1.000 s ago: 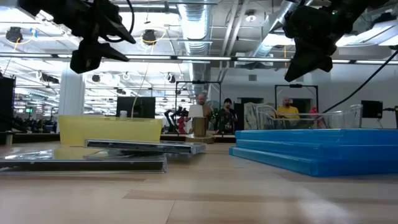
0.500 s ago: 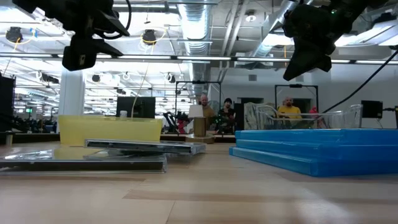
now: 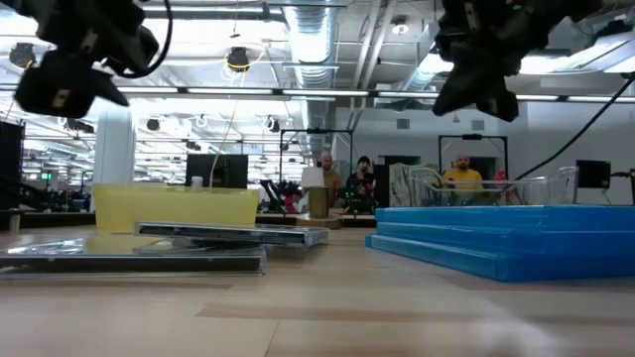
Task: Pick & place jewel cases by type
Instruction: Put the black CD case into the yellow bin
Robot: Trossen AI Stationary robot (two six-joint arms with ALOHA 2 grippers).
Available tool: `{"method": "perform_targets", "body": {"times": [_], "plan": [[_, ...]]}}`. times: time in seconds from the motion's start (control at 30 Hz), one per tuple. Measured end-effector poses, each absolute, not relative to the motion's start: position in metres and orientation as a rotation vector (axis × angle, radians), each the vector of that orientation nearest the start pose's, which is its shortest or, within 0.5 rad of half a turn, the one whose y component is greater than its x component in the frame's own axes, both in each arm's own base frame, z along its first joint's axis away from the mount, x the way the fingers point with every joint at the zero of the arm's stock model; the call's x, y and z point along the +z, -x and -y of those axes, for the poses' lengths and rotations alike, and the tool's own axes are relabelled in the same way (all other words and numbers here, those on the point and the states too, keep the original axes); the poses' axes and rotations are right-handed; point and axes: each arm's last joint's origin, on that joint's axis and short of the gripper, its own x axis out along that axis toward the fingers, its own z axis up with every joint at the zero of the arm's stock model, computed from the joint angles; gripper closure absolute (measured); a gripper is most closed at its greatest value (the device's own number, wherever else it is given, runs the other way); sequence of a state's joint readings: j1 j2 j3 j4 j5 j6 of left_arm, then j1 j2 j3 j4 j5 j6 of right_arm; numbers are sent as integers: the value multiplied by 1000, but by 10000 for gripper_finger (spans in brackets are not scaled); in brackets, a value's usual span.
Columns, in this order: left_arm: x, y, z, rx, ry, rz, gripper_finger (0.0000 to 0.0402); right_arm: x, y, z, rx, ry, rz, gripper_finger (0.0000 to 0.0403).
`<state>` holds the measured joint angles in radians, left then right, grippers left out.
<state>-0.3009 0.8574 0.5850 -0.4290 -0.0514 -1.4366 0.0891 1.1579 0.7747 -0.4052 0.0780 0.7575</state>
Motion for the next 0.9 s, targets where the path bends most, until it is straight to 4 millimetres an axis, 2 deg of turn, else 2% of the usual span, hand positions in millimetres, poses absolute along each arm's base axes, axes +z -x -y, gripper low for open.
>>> {"method": "perform_targets", "body": {"times": [0.23,0.37,0.5,0.63,0.9], "plan": [[228,-162,61,325,1247,-769,233,233,-258,-42,-178,-517,-837,403],[221,-166,67,346,1238,-813,233,231,-279,-56,-81,-413,-884,403],[214,-171,71,369,1224,-841,233,227,-297,-63,-47,-348,-914,403],[210,-174,72,386,1213,-856,233,223,-305,-59,-56,-327,-938,403],[208,-174,72,412,1192,-847,233,223,-302,-53,-74,-334,-965,403]]}}
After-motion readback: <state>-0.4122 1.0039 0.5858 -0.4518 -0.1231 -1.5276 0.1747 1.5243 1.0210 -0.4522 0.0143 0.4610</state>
